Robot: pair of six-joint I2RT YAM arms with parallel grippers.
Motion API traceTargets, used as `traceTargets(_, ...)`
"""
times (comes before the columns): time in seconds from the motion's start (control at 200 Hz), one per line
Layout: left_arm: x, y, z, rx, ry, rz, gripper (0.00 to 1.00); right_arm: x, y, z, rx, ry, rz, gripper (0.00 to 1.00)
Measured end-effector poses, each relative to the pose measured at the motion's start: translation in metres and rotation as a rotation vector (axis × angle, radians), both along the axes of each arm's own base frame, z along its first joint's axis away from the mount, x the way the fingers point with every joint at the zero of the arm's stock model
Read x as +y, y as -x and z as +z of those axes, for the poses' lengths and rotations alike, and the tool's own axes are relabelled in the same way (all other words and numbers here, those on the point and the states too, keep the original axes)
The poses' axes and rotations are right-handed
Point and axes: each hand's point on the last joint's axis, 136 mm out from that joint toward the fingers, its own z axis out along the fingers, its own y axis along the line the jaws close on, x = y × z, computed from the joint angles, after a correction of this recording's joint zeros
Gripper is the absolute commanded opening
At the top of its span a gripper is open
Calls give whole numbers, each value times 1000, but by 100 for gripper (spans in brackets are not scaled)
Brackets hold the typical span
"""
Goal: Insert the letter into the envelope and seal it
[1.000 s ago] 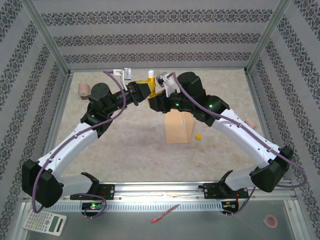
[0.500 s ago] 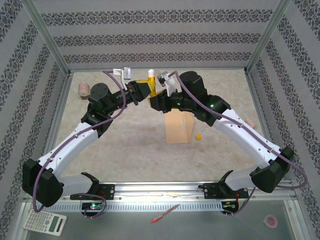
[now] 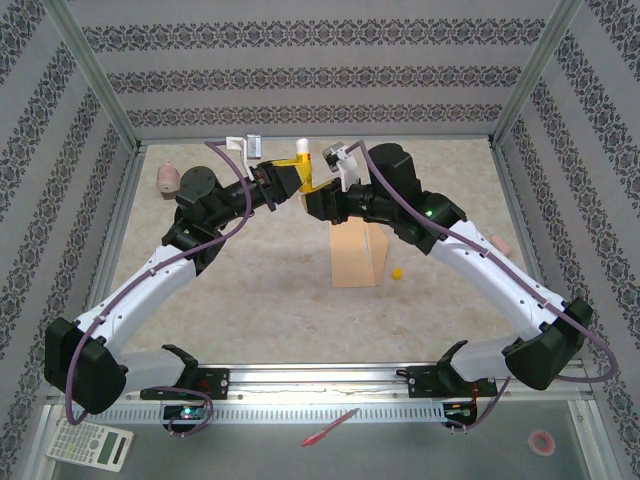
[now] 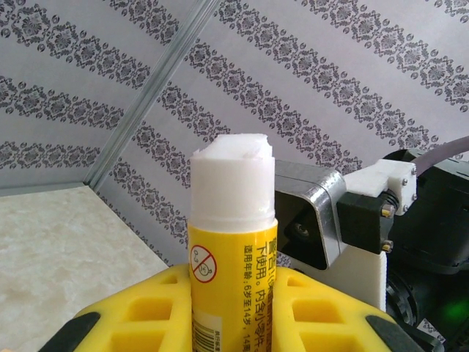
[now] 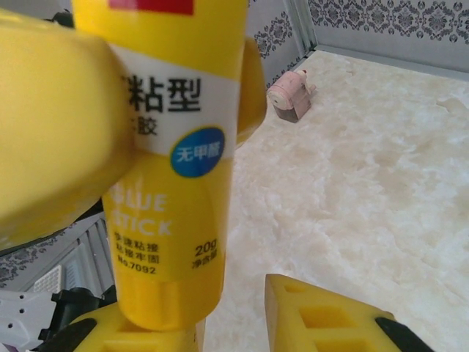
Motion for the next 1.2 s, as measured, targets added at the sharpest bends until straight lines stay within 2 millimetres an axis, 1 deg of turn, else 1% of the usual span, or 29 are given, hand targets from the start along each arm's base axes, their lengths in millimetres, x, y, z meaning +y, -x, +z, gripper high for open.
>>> traceTargets(0.085, 0, 0, 2, -5, 5, -1, 0, -1, -1, 0, 8, -3, -7, 48)
traceTargets(0.16, 0, 2, 4, -11, 11, -5, 0, -3, -3, 0, 6, -5, -10, 51)
traceTargets(0.555, -1, 3, 5, -5, 20, -18, 0, 5, 6, 9, 0, -45, 57, 51)
traceTargets(0.68, -4, 7, 3, -3, 13, -44, 0, 8, 6, 19, -26, -69, 70, 51)
traceTargets(0.72, -5, 7, 3, 1, 14, -48, 0, 8, 5, 21, -32, -72, 70, 49)
traceTargets(0.824, -5, 7, 2, 6, 15, -50, 0, 9, 6, 22, -36, -76, 78, 38)
traceTargets(0.959, -5, 6, 1, 14, 18, -50, 0, 12, 8, 23, -33, -81, 92, 31)
traceTargets(1.129, -5, 6, 2, 11, 20, -49, 0, 12, 8, 23, -24, -84, 90, 19)
traceTargets(1.199, -4, 6, 1, 10, 23, -48, 0, 12, 8, 23, -22, -86, 90, 18)
